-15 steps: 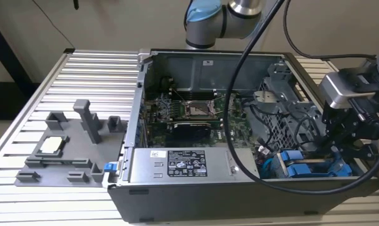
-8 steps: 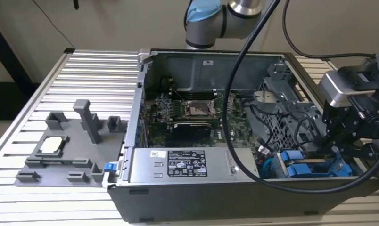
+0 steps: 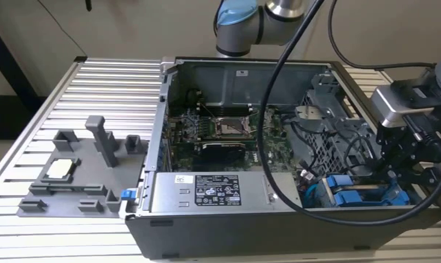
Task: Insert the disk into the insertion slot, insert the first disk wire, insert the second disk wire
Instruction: 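Insert the first disk wire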
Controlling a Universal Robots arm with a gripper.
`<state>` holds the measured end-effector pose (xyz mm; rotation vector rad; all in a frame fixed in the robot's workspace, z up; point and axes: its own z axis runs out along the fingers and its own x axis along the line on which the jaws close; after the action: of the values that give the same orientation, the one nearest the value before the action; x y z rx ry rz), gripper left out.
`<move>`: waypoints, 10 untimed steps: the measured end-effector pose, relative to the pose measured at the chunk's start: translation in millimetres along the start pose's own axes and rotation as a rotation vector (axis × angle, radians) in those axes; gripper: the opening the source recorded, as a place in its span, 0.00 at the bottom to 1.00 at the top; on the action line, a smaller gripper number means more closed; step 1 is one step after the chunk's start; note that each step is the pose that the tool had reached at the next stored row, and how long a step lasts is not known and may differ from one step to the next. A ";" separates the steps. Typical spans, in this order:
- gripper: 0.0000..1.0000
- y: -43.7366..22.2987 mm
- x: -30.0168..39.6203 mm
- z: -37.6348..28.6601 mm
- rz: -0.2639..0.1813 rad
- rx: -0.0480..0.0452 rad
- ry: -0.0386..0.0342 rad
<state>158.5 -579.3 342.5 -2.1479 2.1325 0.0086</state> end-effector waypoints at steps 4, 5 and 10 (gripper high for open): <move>0.19 0.4 -0.6 0.7 0.000 0.0006 0.0001; 0.19 0.5 -0.8 0.9 0.000 0.0008 0.0001; 0.19 1.3 -1.7 2.1 0.000 0.0011 0.0006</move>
<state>157.3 -577.5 340.5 -2.1473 2.1326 0.0067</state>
